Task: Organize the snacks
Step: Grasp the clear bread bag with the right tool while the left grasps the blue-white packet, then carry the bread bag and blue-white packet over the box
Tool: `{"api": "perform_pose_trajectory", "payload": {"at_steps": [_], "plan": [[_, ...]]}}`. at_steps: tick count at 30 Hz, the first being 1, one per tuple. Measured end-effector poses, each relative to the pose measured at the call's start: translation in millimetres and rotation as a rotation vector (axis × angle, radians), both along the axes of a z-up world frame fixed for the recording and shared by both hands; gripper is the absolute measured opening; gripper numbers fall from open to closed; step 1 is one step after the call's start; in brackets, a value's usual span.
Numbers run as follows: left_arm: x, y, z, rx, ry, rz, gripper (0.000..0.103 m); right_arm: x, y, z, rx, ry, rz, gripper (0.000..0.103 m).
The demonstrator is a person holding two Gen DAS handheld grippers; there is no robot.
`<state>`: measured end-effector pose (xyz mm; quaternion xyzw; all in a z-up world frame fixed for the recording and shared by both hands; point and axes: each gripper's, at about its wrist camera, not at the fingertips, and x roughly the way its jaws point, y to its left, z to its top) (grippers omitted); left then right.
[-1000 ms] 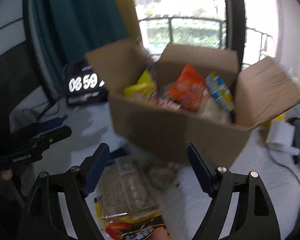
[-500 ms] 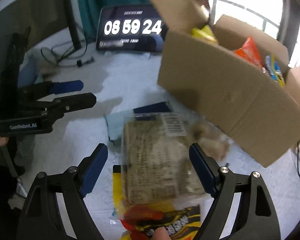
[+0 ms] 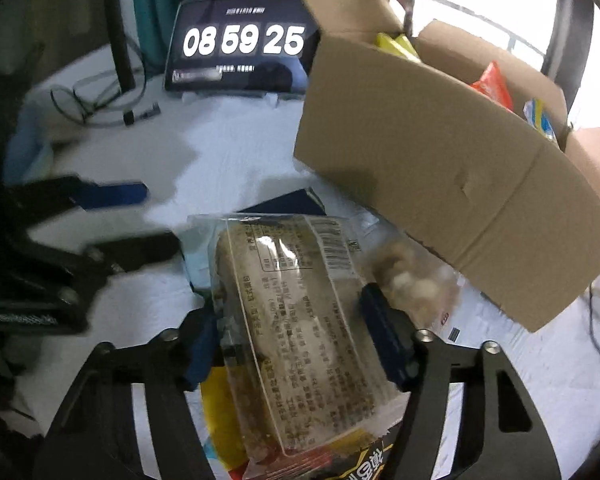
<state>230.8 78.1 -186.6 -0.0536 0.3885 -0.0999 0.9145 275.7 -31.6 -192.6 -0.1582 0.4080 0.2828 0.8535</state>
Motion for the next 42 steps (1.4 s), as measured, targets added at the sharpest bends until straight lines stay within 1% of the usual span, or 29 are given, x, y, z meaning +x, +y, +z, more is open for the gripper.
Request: {"api": "perform_pose_trajectory", "payload": {"at_steps": [3, 7, 10, 13, 15, 17, 18, 22, 27, 35, 42], "plan": [[11, -11, -4, 0.029, 0.013, -0.023, 0.069, 0, -12, 8, 0.049, 0.029, -0.016, 0.063], [26, -26, -15, 0.072, 0.061, -0.052, 0.069, 3, -37, 18, 0.142, 0.072, -0.050, 0.062], [36, -36, -24, 0.112, 0.104, -0.066, 0.069, 4, -57, 26, 0.179, 0.069, -0.083, 0.061], [42, -45, -26, 0.171, 0.103, -0.063, 0.069, 6, -76, 37, 0.232, 0.075, -0.107, 0.060], [44, -47, -26, 0.178, 0.102, -0.062, 0.068, 3, -85, 45, 0.255, 0.063, -0.109, 0.060], [43, -49, -25, 0.178, 0.093, -0.064, 0.055, -1, -93, 53, 0.257, 0.043, -0.116, 0.060], [43, -49, -26, 0.179, 0.092, -0.061, 0.054, -4, -98, 56, 0.259, 0.035, -0.117, 0.060], [35, -43, -22, 0.128, 0.087, -0.052, 0.053, -10, -115, 67, 0.285, 0.011, -0.122, 0.060], [14, -39, 3, 0.078, 0.041, -0.017, 0.052, -9, -130, 78, 0.303, -0.013, -0.138, 0.060], [-18, -42, 72, 0.008, -0.101, 0.005, 0.052, -16, -150, 108, 0.337, -0.090, -0.134, 0.060], [-9, -53, 121, -0.001, -0.199, -0.005, 0.052, -14, -162, 143, 0.368, -0.179, -0.138, 0.060]]}}
